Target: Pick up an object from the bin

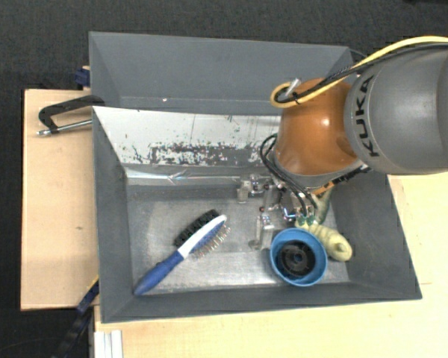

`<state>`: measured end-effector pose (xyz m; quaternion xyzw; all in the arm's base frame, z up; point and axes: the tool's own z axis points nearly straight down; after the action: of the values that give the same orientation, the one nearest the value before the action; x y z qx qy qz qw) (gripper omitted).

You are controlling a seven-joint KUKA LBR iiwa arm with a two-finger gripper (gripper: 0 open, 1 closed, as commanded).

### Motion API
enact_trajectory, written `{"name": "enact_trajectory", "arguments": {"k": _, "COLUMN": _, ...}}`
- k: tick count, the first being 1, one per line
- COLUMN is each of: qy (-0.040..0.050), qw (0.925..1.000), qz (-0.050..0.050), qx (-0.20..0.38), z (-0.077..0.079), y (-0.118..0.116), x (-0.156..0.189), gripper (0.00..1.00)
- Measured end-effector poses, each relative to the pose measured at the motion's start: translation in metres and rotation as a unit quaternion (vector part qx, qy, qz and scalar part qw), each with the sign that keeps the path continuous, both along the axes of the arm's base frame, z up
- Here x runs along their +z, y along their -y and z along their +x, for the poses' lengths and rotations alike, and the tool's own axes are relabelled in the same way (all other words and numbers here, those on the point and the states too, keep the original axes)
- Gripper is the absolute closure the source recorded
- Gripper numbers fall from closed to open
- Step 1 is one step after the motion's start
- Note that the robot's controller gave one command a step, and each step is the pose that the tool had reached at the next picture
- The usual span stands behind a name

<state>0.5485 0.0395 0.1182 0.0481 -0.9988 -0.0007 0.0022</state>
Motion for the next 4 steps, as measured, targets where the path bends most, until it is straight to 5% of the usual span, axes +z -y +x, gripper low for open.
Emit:
{"name": "enact_trajectory", "arguments": {"k": 1, "qy": -0.0011, "qw": 0.9995, "qz": -0.002, "qx": -0.03, "z": -0.058, "y": 0.062, "x": -0.014, "gripper": 0.0}}
{"name": "enact_trajectory", "arguments": {"k": 2, "qy": 0.0017, "qw": 0.9999, "qz": 0.0, "qx": 0.011, "z": -0.03, "y": 0.098, "x": -0.048, "gripper": 0.0}}
{"name": "enact_trajectory", "arguments": {"k": 3, "qy": 0.0042, "qw": 0.9999, "qz": 0.0, "qx": 0.012, "z": -0.029, "y": 0.097, "x": -0.047, "gripper": 1.0}}
{"name": "enact_trajectory", "arguments": {"k": 4, "qy": 0.0062, "qw": 0.9949, "qz": 0.0, "qx": 0.101, "z": 0.004, "y": 0.118, "x": -0.026, "gripper": 1.0}}
